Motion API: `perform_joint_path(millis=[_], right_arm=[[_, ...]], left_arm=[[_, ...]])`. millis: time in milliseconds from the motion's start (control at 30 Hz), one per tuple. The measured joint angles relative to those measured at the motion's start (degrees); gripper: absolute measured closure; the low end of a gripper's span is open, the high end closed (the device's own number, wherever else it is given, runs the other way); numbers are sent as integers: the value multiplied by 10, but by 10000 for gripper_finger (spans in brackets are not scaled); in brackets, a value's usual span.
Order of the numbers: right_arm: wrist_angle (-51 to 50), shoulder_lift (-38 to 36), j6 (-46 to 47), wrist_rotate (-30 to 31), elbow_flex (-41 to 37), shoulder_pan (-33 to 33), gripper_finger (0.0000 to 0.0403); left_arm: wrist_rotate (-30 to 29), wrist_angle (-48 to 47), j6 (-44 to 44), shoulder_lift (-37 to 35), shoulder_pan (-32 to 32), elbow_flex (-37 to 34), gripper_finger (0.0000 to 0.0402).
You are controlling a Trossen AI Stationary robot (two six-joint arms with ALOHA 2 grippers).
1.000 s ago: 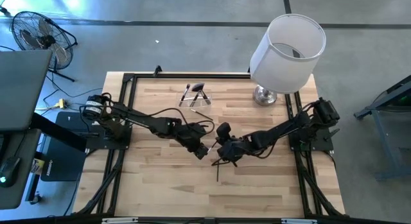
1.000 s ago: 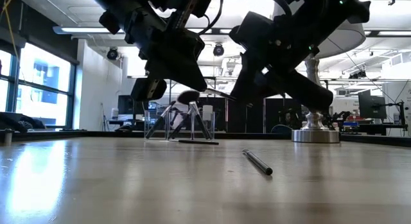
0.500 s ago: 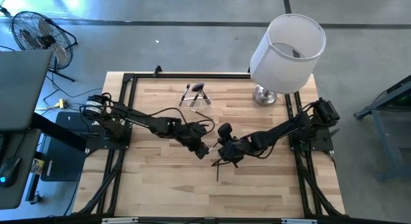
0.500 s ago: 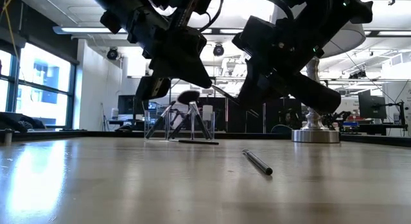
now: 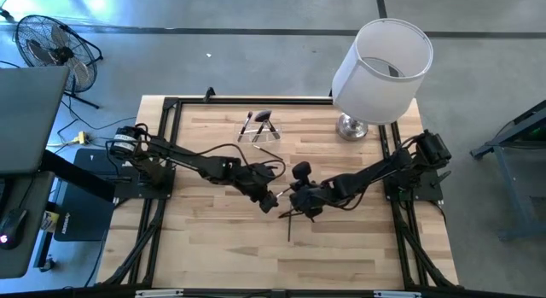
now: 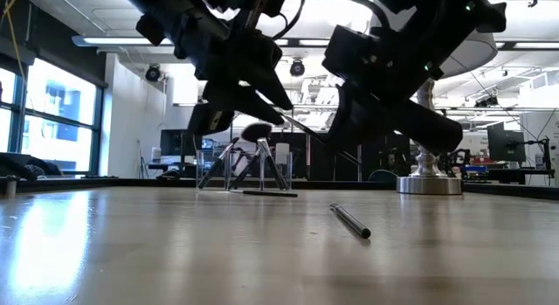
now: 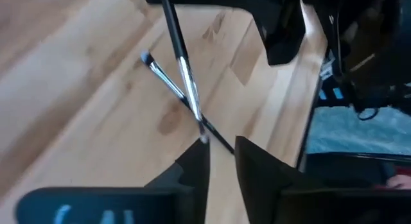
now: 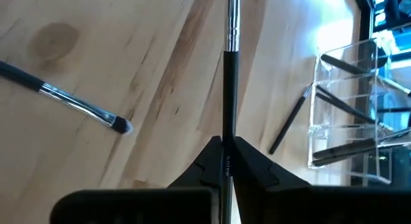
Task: Put items in baskets/containers
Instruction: Put the foundation brush into the transparent organizer
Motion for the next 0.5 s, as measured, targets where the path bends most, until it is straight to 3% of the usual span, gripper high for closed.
perform_joint_path(millis=[167,300,500], right_arm=[[-17,0,60,-4,0,0,395],[-44,0,125,-9,0,0,392],[-43,0,254,-37,-1,-3,395]], left_arm=[[5,-15,65,0,19,0,299],[36,-113,78,-45,60,0,303],[-65,-298,157,-140,91,1,321]])
